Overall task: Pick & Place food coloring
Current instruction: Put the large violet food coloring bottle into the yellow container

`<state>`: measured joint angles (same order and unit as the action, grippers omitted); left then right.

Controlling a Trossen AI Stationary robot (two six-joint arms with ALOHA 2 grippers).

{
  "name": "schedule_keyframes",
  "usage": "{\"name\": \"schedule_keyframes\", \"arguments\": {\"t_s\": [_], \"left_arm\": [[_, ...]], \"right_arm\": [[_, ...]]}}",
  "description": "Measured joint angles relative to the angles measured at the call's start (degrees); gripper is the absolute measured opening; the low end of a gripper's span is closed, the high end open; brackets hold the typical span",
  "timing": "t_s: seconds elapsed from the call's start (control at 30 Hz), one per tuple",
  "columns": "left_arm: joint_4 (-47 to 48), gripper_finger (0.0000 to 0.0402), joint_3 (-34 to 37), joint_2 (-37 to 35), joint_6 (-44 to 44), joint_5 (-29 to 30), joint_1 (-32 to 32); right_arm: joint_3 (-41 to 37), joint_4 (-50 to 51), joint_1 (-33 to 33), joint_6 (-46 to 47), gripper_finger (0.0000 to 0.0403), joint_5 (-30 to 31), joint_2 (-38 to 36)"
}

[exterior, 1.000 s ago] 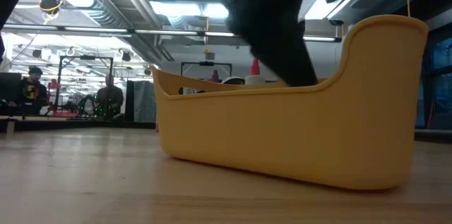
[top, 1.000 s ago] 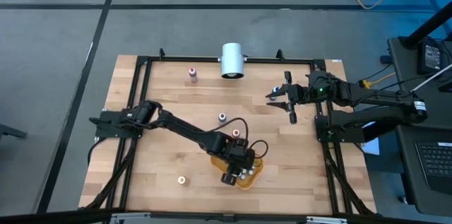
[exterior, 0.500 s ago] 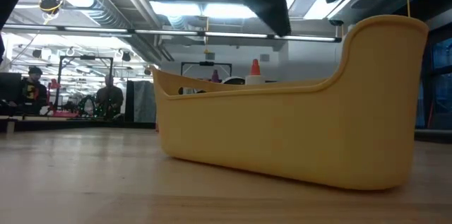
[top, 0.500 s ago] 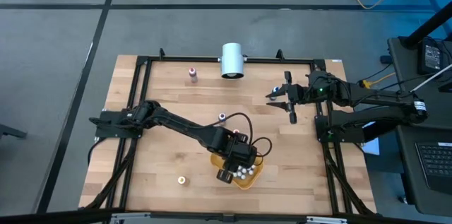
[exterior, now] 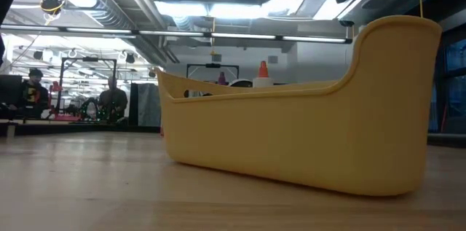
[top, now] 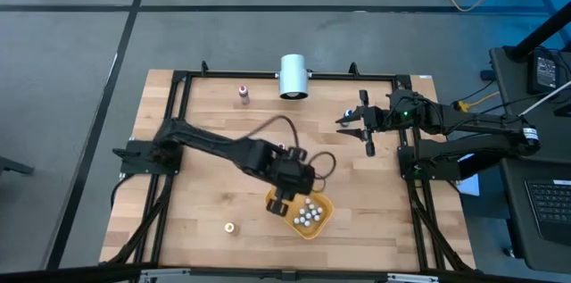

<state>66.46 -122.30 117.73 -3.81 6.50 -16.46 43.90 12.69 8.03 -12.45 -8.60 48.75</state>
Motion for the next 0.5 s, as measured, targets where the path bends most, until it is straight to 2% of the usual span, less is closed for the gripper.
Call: {"name": "schedule_keyframes", "arguments": {"t_s": [0.5], "left_arm": [[14.11, 0.0128, -0.02, -16.67, 0.46, 8.52, 7.59]], "right_arm": [[0.01, 0.07, -0.01, -0.01, 0.0123, 0.02, 0.0]]}}
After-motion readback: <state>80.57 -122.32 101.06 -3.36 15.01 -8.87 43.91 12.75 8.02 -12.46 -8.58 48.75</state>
